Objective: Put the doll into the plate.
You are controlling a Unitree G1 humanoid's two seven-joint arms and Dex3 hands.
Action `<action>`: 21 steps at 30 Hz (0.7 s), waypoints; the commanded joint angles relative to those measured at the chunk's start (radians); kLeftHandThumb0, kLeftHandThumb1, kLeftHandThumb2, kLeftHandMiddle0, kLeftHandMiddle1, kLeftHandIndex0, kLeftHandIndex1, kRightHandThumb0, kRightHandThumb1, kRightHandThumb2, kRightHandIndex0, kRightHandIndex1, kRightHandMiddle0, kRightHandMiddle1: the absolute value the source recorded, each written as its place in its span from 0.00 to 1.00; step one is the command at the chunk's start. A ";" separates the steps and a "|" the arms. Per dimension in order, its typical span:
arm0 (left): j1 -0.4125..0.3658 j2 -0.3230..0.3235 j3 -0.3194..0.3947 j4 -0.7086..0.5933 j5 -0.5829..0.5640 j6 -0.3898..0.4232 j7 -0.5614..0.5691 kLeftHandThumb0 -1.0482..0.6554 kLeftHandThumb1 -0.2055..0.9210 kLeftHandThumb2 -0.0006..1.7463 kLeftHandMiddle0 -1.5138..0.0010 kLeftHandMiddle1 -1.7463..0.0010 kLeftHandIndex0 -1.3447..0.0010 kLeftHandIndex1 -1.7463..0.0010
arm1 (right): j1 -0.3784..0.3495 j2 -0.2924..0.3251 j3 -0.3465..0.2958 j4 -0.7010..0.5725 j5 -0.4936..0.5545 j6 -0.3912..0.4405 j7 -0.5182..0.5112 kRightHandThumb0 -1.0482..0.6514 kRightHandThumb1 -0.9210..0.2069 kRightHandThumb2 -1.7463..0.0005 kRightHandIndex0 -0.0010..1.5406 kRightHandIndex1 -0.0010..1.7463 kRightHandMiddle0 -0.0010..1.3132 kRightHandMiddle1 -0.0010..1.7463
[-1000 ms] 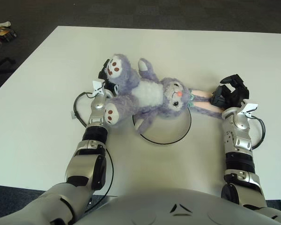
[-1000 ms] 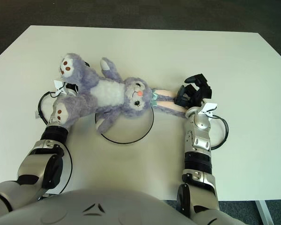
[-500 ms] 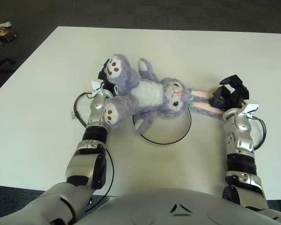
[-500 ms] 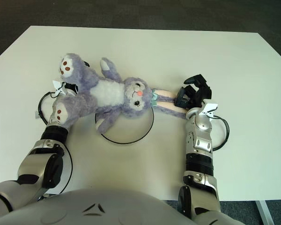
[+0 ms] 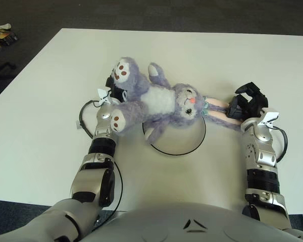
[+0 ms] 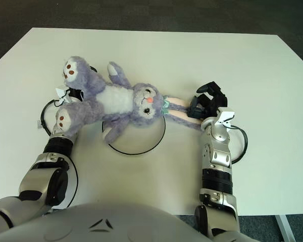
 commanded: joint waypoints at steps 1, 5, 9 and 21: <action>0.037 -0.013 0.000 -0.017 -0.016 -0.002 -0.014 0.36 0.59 0.65 0.42 0.00 0.63 0.00 | 0.032 -0.007 0.004 0.005 -0.003 0.037 0.008 0.61 0.88 0.00 0.59 1.00 0.53 0.97; 0.050 -0.024 0.004 -0.030 -0.027 -0.003 -0.019 0.36 0.59 0.65 0.43 0.00 0.63 0.00 | 0.036 -0.009 0.000 0.002 0.004 0.038 0.014 0.61 0.87 0.00 0.59 1.00 0.51 0.98; 0.059 -0.027 0.002 -0.039 -0.026 -0.008 -0.025 0.36 0.59 0.65 0.43 0.00 0.63 0.00 | 0.033 -0.009 0.000 -0.001 0.010 0.038 0.018 0.61 0.87 0.00 0.58 1.00 0.50 0.99; 0.081 -0.015 -0.022 -0.071 0.023 -0.053 -0.013 0.37 0.62 0.63 0.41 0.00 0.65 0.00 | 0.038 -0.011 0.020 -0.057 -0.004 0.063 0.022 0.61 0.88 0.00 0.59 1.00 0.54 0.96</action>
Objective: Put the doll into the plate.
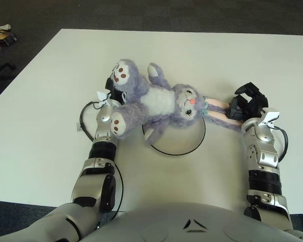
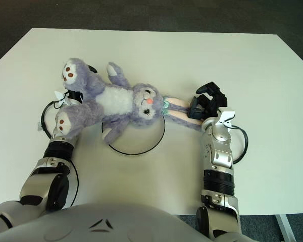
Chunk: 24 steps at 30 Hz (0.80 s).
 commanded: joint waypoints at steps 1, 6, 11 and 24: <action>0.038 -0.001 -0.008 0.002 0.016 -0.016 0.009 0.37 0.62 0.62 0.40 0.00 0.65 0.00 | 0.025 -0.002 0.012 -0.023 -0.006 0.032 0.006 0.61 0.88 0.00 0.59 1.00 0.54 0.95; 0.056 -0.002 -0.014 -0.033 0.026 -0.021 0.009 0.37 0.64 0.61 0.40 0.00 0.66 0.00 | 0.032 0.004 0.018 -0.071 -0.002 0.064 0.000 0.61 0.88 0.00 0.59 1.00 0.54 0.96; 0.069 -0.003 -0.015 -0.045 0.020 -0.029 -0.004 0.37 0.66 0.60 0.40 0.00 0.67 0.00 | 0.037 0.010 0.018 -0.086 -0.002 0.076 -0.010 0.61 0.87 0.02 0.58 1.00 0.54 0.95; 0.105 -0.009 -0.023 -0.089 -0.013 -0.069 -0.057 0.37 0.65 0.60 0.39 0.00 0.67 0.00 | 0.055 0.021 0.019 -0.158 0.005 0.104 -0.017 0.61 0.86 0.03 0.57 1.00 0.56 0.92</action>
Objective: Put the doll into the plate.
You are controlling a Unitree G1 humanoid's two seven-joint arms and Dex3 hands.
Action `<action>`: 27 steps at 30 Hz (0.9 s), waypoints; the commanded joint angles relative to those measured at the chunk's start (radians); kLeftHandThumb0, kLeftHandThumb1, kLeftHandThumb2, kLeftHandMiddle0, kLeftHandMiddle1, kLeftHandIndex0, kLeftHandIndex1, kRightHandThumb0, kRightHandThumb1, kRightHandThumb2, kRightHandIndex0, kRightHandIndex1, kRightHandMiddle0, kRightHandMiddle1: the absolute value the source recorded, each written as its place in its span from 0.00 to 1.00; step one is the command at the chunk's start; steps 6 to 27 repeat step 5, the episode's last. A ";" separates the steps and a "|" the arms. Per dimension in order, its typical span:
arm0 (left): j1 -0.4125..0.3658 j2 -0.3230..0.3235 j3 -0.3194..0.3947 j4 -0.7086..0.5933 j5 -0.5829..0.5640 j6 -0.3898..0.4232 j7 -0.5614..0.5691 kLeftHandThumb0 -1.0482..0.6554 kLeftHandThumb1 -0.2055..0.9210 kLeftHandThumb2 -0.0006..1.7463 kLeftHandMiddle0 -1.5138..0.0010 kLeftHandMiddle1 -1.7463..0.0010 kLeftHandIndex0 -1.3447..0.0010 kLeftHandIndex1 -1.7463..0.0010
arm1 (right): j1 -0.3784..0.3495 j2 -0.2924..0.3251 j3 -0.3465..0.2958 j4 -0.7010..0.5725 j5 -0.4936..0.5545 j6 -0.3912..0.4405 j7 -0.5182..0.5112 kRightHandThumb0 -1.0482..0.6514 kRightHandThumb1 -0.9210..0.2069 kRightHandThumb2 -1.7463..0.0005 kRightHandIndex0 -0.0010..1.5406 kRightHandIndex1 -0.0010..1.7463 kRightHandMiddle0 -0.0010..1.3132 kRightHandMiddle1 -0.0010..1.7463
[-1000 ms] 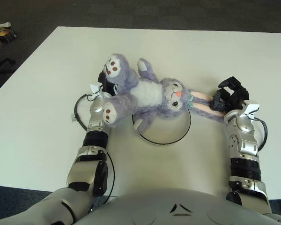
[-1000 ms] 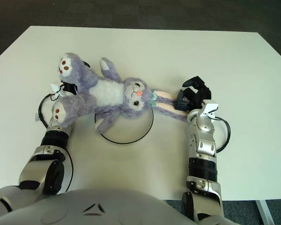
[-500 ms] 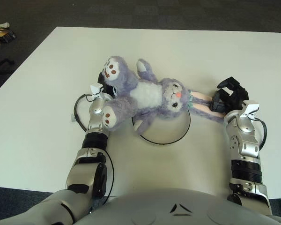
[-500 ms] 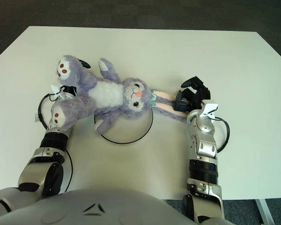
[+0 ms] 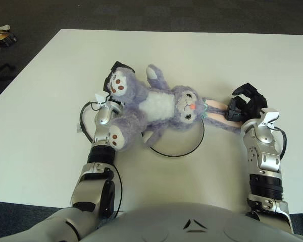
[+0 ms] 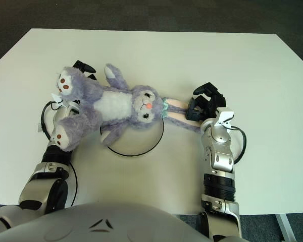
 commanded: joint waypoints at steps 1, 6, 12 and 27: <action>0.058 -0.005 -0.013 -0.006 -0.014 -0.024 -0.035 0.37 0.65 0.60 0.40 0.00 0.67 0.00 | 0.017 0.013 0.004 -0.036 0.002 0.011 -0.006 0.61 0.86 0.03 0.57 1.00 0.56 0.92; 0.068 -0.005 -0.015 -0.022 -0.023 -0.029 -0.052 0.37 0.65 0.60 0.40 0.00 0.67 0.00 | 0.022 0.016 0.007 -0.055 0.000 0.013 -0.007 0.61 0.87 0.03 0.57 1.00 0.56 0.92; 0.068 -0.005 -0.015 -0.022 -0.023 -0.029 -0.052 0.37 0.65 0.60 0.40 0.00 0.67 0.00 | 0.022 0.016 0.007 -0.055 0.000 0.013 -0.007 0.61 0.87 0.03 0.57 1.00 0.56 0.92; 0.068 -0.005 -0.015 -0.022 -0.023 -0.029 -0.052 0.37 0.65 0.60 0.40 0.00 0.67 0.00 | 0.022 0.016 0.007 -0.055 0.000 0.013 -0.007 0.61 0.87 0.03 0.57 1.00 0.56 0.92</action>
